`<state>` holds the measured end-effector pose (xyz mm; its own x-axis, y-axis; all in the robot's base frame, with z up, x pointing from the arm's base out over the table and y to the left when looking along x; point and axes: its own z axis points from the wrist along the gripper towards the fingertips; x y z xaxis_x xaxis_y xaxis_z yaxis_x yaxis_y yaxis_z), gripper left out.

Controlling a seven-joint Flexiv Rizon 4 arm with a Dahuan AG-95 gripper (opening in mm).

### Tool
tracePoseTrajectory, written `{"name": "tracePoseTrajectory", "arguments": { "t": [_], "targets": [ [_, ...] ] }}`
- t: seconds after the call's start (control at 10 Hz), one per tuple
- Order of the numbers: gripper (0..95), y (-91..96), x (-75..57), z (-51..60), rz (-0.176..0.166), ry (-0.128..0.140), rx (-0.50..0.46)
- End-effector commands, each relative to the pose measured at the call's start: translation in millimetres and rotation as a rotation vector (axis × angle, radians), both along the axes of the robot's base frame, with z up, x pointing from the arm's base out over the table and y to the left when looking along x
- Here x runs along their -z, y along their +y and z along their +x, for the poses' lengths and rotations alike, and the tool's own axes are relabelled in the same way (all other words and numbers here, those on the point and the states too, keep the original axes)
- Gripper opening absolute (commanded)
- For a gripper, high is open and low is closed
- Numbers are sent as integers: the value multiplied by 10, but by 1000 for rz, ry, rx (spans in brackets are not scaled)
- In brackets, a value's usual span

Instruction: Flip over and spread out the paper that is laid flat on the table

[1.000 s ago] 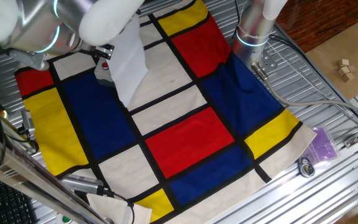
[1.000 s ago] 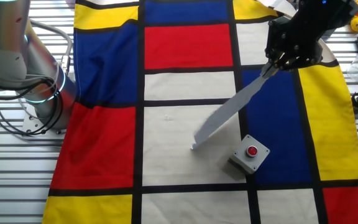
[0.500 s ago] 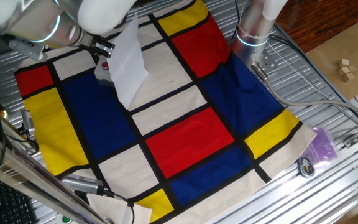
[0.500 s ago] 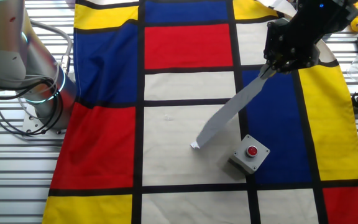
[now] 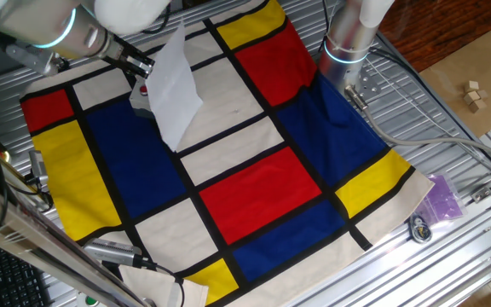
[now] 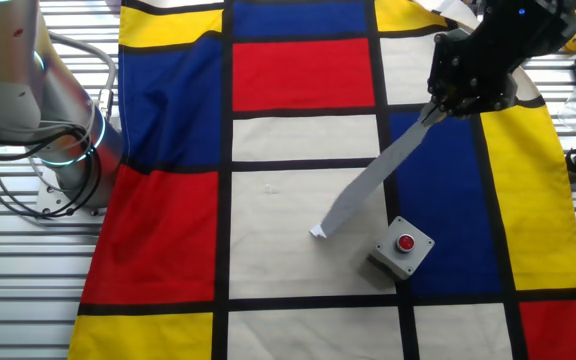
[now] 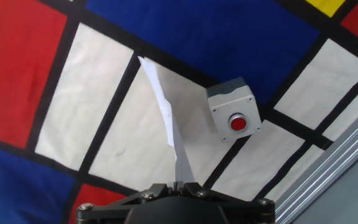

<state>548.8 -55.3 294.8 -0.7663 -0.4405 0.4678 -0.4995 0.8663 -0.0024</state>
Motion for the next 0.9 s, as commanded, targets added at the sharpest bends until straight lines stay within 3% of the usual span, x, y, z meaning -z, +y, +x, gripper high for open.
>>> {"name": "tracePoseTrajectory", "arguments": {
  "t": [0.1, 0.4, 0.9],
  "targets": [
    [0, -7, 24, -22, -6, -16, 4],
    [0, -7, 24, -22, -7, -15, 5],
    [0, 98, -244, -90, -12, -11, 19]
  ]
}}
